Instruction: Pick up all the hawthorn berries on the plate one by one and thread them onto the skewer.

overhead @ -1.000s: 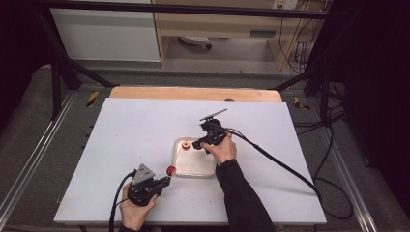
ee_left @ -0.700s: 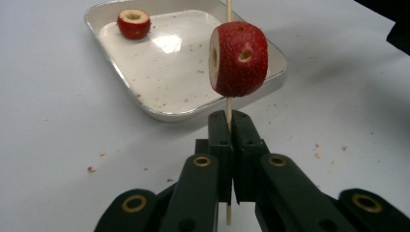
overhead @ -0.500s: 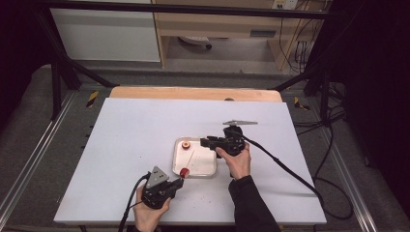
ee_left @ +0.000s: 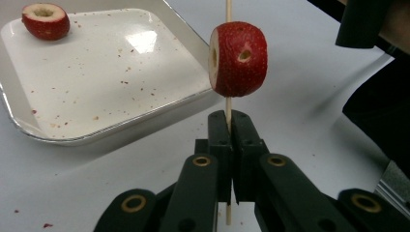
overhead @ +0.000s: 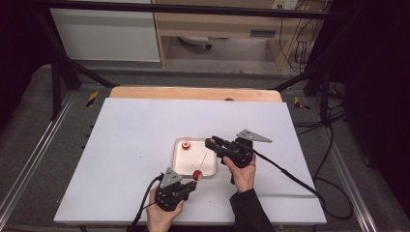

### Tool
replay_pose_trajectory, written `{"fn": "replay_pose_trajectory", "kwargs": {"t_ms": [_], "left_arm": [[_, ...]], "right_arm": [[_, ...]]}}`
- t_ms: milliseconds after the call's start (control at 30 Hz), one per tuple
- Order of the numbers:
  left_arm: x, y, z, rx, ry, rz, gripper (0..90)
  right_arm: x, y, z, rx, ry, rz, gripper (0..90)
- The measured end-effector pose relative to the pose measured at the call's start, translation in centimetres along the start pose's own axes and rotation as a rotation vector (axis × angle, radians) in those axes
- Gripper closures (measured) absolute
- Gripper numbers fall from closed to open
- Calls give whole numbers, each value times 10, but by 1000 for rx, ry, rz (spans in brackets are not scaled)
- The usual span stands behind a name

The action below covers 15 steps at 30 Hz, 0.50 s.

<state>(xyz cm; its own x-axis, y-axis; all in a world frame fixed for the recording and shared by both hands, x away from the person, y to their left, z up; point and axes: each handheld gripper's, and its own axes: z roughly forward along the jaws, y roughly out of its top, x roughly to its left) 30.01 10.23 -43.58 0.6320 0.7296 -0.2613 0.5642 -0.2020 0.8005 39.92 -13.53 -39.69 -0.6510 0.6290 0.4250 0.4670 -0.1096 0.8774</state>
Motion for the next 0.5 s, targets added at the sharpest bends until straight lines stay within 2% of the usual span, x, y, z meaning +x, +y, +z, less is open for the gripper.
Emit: {"fn": "replay_pose_trajectory", "kwargs": {"t_ms": [100,233,500], "left_arm": [[-1,2,1,-2,-1,-8,881],[-2,5,3,-8,-1,-30,881],[-3,5,7,-20,0,-49,882]], "right_arm": [[2,-1,-2,-28,11,-33,606],[5,-2,-4,-49,16,-46,606],[6,-6,-6,-63,13,-35,606]]}}
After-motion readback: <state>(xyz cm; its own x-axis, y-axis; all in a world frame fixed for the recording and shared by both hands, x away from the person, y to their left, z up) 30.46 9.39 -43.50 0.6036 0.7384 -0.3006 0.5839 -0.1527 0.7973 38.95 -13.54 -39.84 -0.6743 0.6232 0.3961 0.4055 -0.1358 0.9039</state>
